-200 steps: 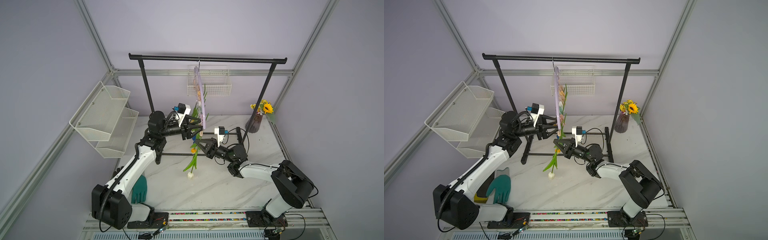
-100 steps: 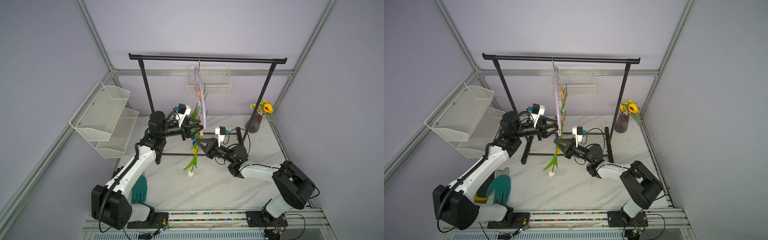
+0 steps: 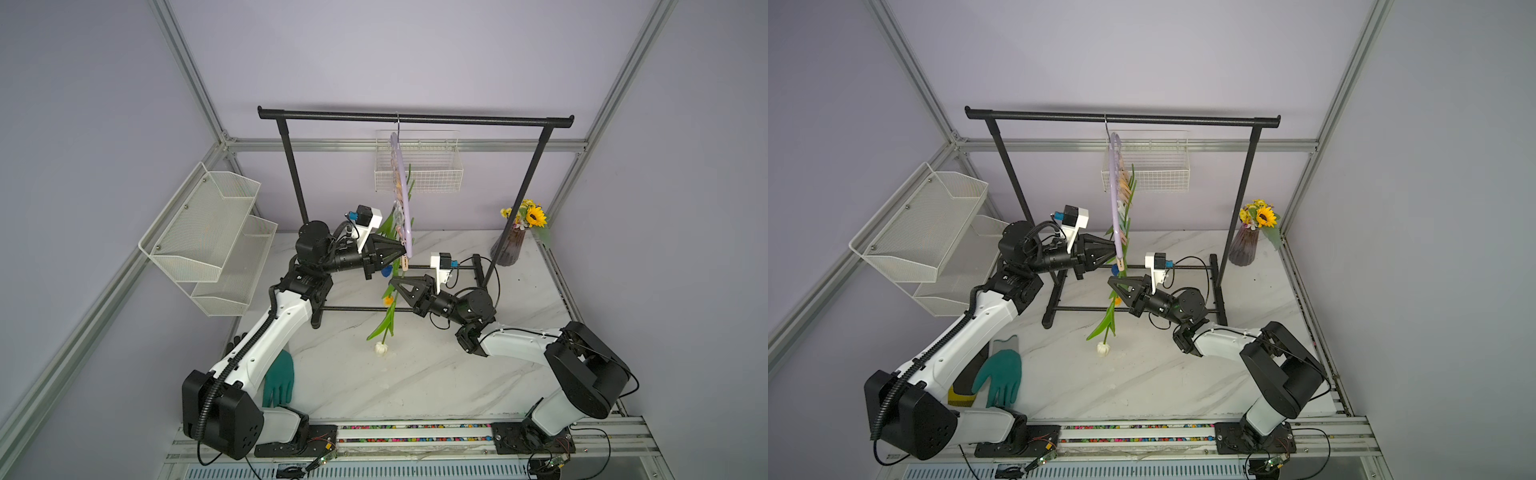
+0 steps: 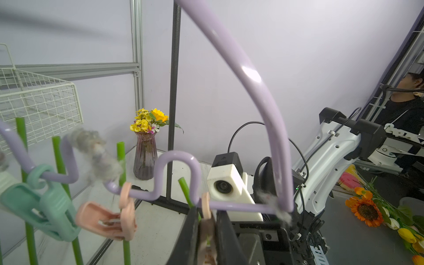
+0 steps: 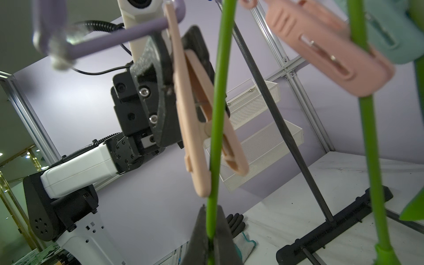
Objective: Dry the flowers on a clothes hanger
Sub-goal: Clamp the flower onto the hanger.
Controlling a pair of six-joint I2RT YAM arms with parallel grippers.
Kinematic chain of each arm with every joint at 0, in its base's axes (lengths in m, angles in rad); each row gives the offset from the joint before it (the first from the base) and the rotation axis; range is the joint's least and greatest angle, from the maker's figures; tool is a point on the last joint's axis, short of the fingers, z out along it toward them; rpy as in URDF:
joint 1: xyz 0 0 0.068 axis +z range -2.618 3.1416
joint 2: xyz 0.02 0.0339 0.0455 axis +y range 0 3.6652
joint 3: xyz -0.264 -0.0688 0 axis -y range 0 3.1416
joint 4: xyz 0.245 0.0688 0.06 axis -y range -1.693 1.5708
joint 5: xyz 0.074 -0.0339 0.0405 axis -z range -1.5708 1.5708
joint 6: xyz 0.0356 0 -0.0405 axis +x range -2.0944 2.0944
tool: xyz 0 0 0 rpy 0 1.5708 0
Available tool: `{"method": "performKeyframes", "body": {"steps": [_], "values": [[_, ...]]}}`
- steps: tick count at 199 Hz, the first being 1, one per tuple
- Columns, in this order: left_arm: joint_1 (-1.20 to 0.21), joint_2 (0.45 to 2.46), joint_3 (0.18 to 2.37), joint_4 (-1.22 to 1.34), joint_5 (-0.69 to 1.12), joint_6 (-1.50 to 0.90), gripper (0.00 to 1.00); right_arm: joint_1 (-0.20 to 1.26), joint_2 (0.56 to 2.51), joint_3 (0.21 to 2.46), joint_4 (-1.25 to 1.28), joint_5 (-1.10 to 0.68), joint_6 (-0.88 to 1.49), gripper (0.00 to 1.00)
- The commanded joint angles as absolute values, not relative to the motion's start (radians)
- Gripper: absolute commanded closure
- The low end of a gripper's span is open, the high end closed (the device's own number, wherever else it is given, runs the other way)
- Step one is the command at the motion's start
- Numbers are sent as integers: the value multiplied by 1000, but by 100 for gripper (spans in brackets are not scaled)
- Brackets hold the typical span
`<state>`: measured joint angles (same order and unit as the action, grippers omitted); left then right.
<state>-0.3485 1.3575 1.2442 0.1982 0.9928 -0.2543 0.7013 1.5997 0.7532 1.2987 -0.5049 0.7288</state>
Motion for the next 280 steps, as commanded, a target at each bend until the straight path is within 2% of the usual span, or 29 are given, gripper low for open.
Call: {"method": "performKeyframes", "body": {"steps": [1, 55, 150, 168, 187, 250, 280], "values": [[-356, 1356, 1274, 245, 984, -273, 95, 707, 1573, 758, 1328, -483, 754, 100], [-360, 1370, 1275, 268, 974, -290, 98, 707, 1583, 766, 1348, -435, 809, 100], [-363, 1378, 1277, 282, 965, -299, 99, 707, 1588, 788, 1359, -465, 818, 100], [-364, 1375, 1280, 279, 962, -296, 86, 707, 1586, 788, 1359, -464, 815, 100], [-364, 1371, 1282, 276, 962, -296, 78, 708, 1585, 787, 1360, -463, 812, 100], [-364, 1342, 1284, 240, 944, -271, 37, 707, 1571, 775, 1358, -453, 787, 100], [-363, 1303, 1274, 188, 915, -232, 21, 707, 1565, 752, 1355, -438, 756, 100]]}}
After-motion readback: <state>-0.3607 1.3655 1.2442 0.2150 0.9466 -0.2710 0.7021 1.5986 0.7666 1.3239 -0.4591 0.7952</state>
